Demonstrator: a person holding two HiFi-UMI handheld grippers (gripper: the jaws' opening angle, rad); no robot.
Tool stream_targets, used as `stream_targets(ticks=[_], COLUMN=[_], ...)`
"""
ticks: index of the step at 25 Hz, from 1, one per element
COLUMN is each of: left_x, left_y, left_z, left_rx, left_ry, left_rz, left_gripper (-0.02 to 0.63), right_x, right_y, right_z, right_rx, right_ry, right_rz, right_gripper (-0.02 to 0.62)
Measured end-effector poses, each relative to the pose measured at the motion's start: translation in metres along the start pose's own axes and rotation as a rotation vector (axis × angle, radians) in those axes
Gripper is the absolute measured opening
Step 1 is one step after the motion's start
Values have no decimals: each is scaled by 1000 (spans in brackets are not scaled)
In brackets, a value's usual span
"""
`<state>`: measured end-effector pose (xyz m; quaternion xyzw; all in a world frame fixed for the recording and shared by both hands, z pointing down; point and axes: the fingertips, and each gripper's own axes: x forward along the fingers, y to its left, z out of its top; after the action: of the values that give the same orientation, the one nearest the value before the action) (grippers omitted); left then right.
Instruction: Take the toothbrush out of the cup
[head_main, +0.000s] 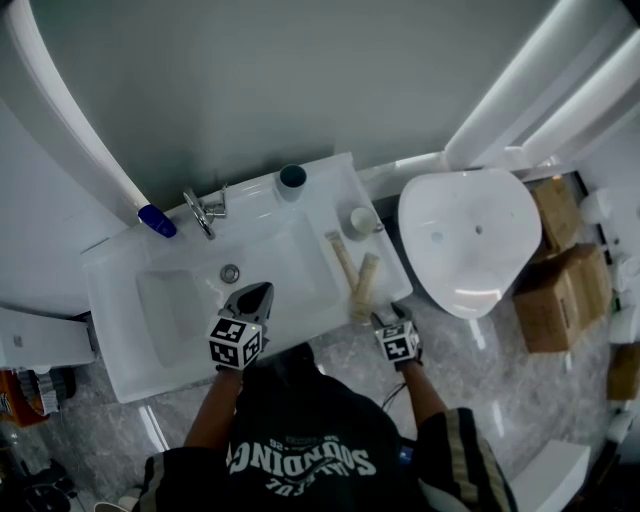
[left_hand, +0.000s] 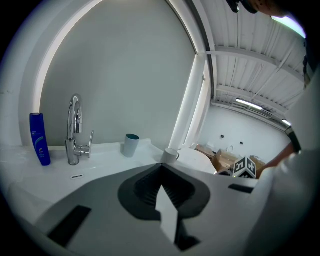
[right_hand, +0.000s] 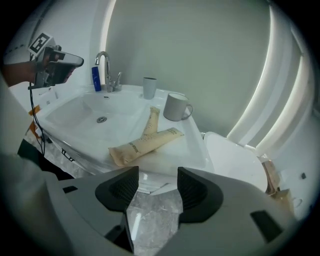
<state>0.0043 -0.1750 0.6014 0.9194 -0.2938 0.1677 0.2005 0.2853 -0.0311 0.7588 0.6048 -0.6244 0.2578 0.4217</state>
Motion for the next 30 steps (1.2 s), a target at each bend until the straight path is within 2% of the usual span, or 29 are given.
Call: stream_targets(ticks=[3,6,10,16,22,24,30], left_x=[0,0,-4,-19,-43,-52,-82], left_y=[-1,-1,2,15,41,49,72], left_z=[1,3,6,12,19,21,29], left_rx=[4,8,9,6,-17,-27,-40], left_ry=[-3,-7,-14,-35,-76,-93,-143], left_rz=[-2,2,20,80,175,208,304], left_gripper=[-2,-2,-2,-2,-2,-2,-2], right_x=[-4,-8,-17,-21,-20,-26,-47], right_y=[-12,-21,-20,14,56,73,112], right_z=[-2,13,62,140,205,226,281], right_rx=[46,71,93,100,4,-32,-79], right_ry=[-6,-50,-174,-329,-441,-489,-608], right_rz=[-13,-24,-4,120,211,251,358], right_gripper=[229,229,229,227,100,38,-2])
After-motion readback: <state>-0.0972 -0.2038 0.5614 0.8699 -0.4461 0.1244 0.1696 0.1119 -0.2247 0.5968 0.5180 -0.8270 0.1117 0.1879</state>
